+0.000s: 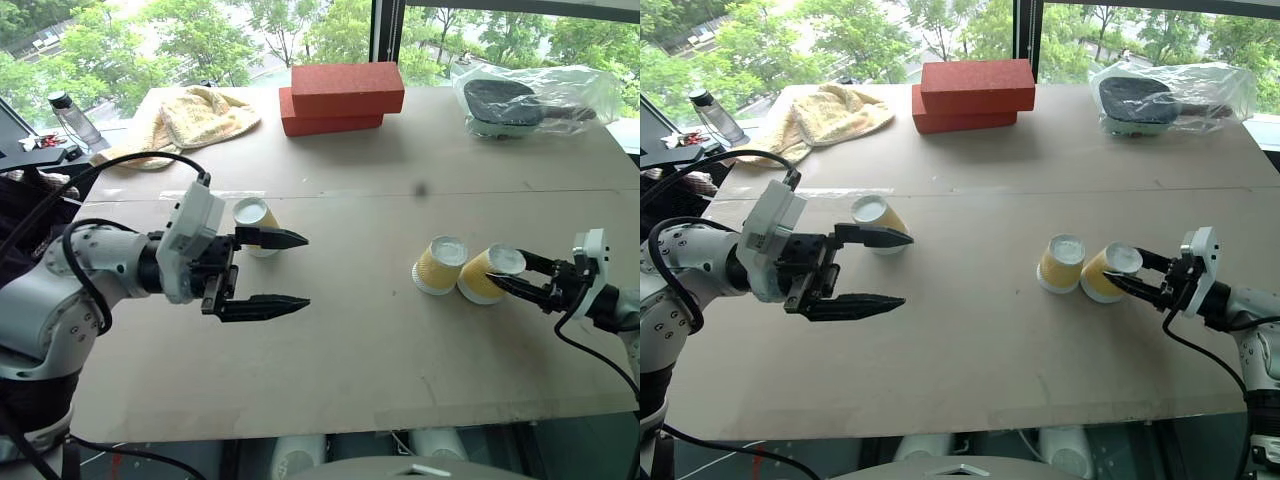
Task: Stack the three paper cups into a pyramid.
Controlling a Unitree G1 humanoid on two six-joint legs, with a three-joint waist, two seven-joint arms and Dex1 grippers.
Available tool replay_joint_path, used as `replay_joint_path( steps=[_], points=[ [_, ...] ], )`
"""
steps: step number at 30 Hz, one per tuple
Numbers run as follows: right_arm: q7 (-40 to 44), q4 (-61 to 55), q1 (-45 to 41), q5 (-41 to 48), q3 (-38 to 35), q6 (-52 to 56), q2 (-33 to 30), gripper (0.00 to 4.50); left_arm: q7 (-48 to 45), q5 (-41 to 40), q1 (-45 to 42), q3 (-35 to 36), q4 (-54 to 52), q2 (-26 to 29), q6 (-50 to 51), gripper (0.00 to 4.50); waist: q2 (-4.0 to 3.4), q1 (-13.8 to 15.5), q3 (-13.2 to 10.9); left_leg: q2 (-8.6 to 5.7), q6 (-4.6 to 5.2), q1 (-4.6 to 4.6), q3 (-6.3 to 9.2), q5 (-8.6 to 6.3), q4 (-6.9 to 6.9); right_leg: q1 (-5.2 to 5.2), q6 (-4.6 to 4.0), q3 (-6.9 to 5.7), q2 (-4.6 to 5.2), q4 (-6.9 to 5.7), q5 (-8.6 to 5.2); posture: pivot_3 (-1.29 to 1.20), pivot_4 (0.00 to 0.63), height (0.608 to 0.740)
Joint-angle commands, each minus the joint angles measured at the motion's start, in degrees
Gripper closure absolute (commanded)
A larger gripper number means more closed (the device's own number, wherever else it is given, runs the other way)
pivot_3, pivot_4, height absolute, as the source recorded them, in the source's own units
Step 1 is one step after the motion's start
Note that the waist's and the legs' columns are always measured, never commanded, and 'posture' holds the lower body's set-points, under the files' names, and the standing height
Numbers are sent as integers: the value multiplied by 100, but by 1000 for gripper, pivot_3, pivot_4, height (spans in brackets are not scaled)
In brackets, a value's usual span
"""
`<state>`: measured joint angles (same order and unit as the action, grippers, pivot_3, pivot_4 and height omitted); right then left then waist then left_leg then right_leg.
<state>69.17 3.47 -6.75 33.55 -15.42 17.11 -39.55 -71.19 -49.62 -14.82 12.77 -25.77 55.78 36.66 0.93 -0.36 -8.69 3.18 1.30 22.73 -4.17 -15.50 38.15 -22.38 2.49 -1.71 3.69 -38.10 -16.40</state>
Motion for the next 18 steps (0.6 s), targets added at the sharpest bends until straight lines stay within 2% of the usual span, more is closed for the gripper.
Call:
replay_joint_path(
  steps=[1, 2, 3, 8, 12, 15, 18],
  points=[
    [32, -247, -129, 182, -58, 9, -6, 566, -16, -21, -71, 56, -56, -17, -99, 0, 0, -3, 0, 0, 0, 0, 0, 0, 0, 0, 0, 0, 0, 0, 0, 0, 150, 730],
    [38, -240, -134, 159, -60, -20, -14, 116, -10, -22, -77, 50, -57, -22, -96, 0, 0, -3, 0, 0, 0, 0, 0, 0, 0, 0, 0, 0, 0, 0, 0, 0, 150, 730],
    [59, -236, -127, 147, -64, -45, -28, 40, -10, -24, -80, 51, -54, -27, -95, 0, 0, -2, 0, 0, 0, 0, 0, 0, 0, 0, 0, 0, 0, 0, 0, 0, 150, 730],
    [132, -215, -41, -11, -165, -450, -89, 40, 71, -48, -15, 168, -43, -79, -117, 0, 0, 11, 0, 0, 0, 1, 0, 0, 0, 0, 0, 0, 0, 1, 0, 0, 150, 730],
    [134, -323, 63, 53, -442, -728, -179, 40, 692, -238, 316, 669, -187, -346, -43, 0, 0, 11, 0, 1, 1, 1, 0, -1, 0, 0, 0, 1, 1, 1, 0, 0, 150, 730],
    [311, -592, 196, 613, -737, -422, -280, 40, 1616, -77, 700, 915, -383, -834, -103, 0, -6, 10, 3, 3, 1, 2, 2, 0, 0, 0, 0, 1, 3, 1, 0, 0, 150, 730],
    [253, -826, 180, 1067, -1007, -241, -245, 40, 2569, 287, 1045, 972, -511, -1673, -534, 0, -6, 8, 4, 9, 1, 0, 6, -1, 1, 5, 1, 11, 10, 0, 1, 0, 150, 730]
  ],
)
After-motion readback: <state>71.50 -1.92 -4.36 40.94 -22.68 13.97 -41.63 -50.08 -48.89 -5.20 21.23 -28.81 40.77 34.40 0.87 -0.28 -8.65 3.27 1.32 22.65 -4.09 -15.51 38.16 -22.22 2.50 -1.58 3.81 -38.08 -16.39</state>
